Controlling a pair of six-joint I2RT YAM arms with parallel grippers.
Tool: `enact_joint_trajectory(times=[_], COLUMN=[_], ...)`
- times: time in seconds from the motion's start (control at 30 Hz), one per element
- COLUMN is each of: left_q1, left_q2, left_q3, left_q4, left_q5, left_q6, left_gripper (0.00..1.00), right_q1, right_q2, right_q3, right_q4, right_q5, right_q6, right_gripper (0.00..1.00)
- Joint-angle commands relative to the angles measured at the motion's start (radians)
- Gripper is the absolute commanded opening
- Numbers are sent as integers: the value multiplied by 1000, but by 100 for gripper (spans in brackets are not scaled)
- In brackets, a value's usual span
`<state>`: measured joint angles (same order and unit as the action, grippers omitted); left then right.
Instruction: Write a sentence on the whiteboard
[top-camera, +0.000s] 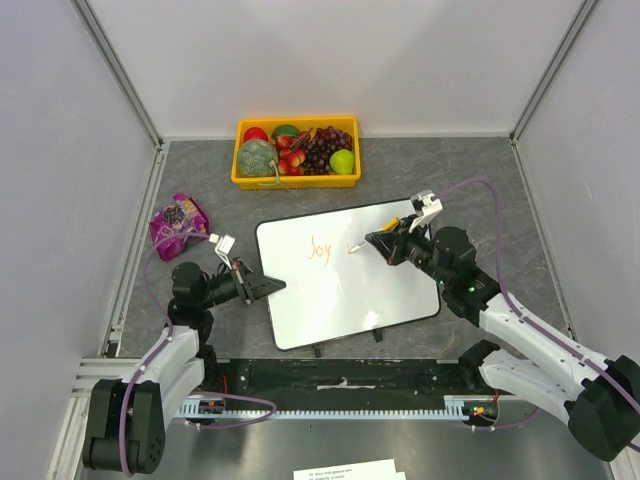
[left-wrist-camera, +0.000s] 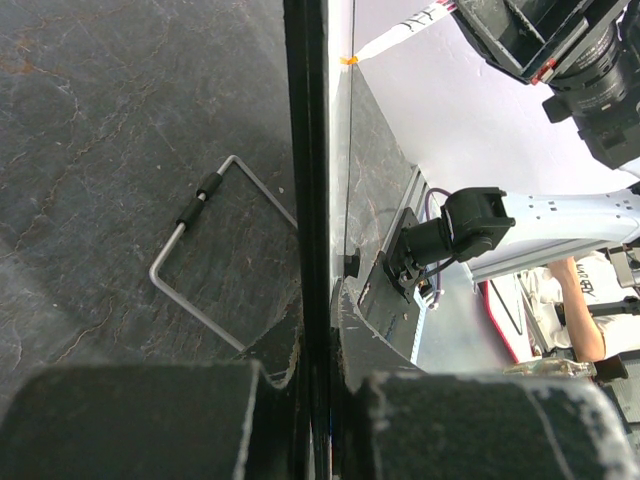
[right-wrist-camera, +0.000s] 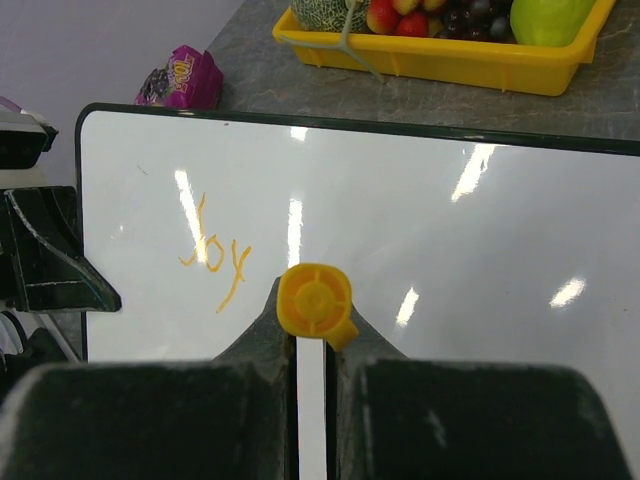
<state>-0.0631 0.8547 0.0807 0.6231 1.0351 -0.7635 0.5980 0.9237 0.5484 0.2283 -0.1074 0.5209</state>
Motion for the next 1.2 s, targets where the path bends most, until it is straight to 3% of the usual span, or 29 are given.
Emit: enact_joint_trajectory(times=[0.0, 0.4, 1.17], left_q1=[-1, -1, 0], left_q2=[-2, -6, -3], left_q3=[-18, -19, -19], left_q4=[-2, 1, 0], left_q5=[-1, -1, -1], left_q6=[110, 108, 107], left_gripper=[2, 2, 2], right_q1=[-4, -6, -7], right_q2=[-19, 40, 103], right_q3=[80, 148, 70], right_q4=[-15, 0, 36], right_q5=[-5, 51, 123], right_q6=[11, -13, -35], right_gripper=[0, 0, 0])
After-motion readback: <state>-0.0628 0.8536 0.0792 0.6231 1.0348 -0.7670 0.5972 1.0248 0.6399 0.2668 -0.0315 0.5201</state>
